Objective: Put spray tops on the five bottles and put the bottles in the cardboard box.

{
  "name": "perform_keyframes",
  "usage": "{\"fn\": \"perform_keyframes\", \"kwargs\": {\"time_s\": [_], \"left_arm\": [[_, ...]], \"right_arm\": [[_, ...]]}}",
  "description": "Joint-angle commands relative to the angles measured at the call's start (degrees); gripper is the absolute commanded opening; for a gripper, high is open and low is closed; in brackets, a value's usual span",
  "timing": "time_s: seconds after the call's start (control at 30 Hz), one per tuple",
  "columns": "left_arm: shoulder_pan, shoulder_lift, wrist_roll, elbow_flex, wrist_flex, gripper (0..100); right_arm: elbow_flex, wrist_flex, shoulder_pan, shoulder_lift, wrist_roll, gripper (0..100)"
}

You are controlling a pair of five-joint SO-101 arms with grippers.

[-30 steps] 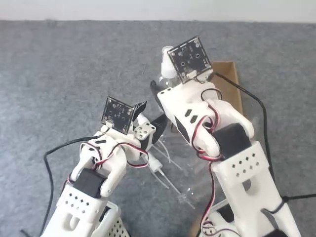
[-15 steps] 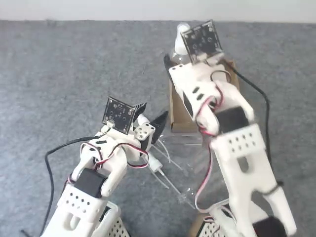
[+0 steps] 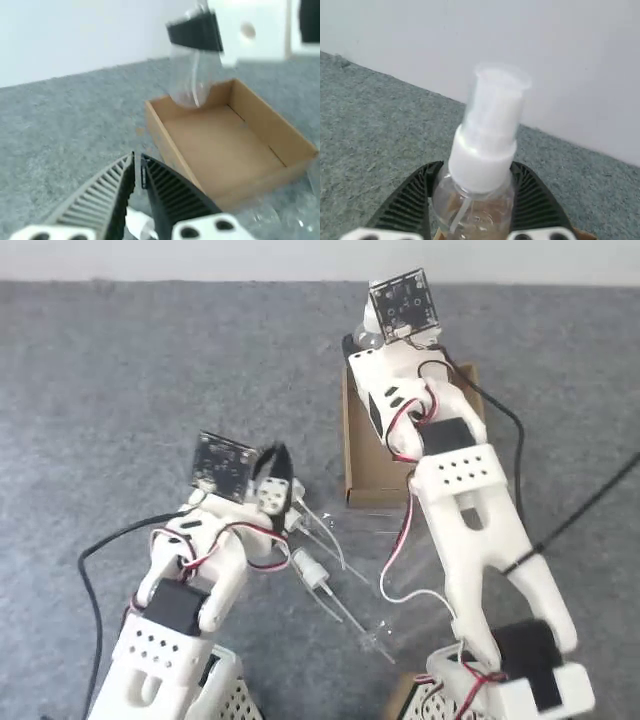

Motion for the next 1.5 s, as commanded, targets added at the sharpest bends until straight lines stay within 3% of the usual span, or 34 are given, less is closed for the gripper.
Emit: {"fn": "perform_keyframes", "kwargs": {"time_s": [0.0,0.47,0.7,1.47], "left_arm": [[-2.46,-0.62,-0.35,0.48,-3.87,1],[-4.48,-0.53,-0.44,1.27,-6.24,1],[-4.48,-0.53,-0.53,1.27,-6.15,1],[-4.22,-0.53,-0.62,1.27,-6.07,1]], "right_arm": [[-4.13,-4.88,0.4,2.33,1.32,0.6],[-4.04,-10.15,0.48,10.51,0.88,0.6],[-4.31,-14.55,1.89,14.64,-8.53,0.6],[-3.87,-19.47,2.86,23.34,-8.88,0.6]]}}
